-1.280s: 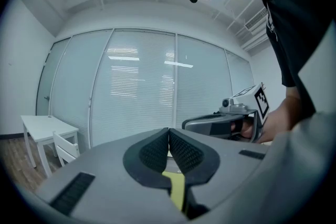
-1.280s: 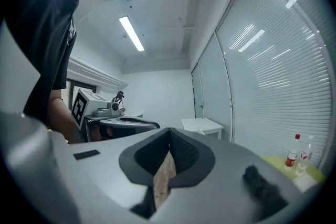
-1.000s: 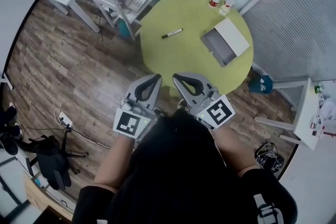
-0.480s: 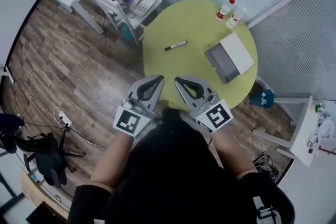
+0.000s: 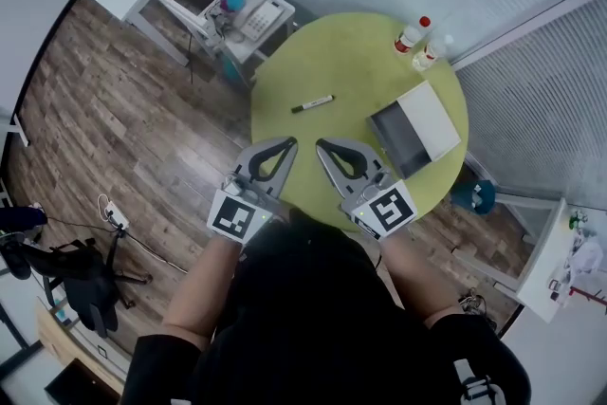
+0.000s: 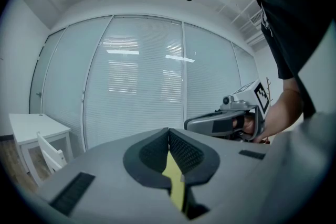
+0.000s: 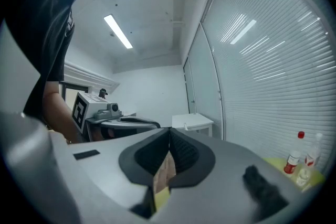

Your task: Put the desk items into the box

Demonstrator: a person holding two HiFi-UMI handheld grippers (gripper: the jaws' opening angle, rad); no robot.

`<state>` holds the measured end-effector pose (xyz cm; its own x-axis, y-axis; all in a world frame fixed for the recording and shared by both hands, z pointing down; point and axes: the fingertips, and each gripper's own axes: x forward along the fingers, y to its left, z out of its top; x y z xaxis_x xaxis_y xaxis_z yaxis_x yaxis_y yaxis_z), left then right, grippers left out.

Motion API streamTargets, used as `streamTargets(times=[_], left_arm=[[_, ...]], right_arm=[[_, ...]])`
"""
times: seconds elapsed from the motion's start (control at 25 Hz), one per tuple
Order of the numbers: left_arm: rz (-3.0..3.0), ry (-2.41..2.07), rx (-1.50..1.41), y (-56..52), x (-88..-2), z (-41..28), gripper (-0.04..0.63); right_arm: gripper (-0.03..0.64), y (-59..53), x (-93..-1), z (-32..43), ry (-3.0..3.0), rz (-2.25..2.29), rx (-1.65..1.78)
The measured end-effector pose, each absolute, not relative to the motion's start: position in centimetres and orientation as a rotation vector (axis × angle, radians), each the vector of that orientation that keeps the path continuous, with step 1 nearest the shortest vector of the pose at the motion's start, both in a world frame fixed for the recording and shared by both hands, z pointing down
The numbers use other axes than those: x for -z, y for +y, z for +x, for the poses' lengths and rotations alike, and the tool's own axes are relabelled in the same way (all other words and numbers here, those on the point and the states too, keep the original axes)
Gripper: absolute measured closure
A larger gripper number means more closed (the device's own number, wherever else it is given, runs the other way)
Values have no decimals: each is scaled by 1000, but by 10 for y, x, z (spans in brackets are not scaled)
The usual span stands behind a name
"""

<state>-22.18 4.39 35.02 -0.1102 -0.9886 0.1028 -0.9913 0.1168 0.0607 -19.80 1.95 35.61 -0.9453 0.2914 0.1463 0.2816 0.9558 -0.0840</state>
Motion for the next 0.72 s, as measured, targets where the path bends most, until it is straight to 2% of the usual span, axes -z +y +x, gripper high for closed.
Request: streamTargets(times=[0.72], left_arm=[[2019,-2091,-161,-18,-460,-290,581]], right_arm=[[598,-41,-449,-257,-2895,-231,-145]])
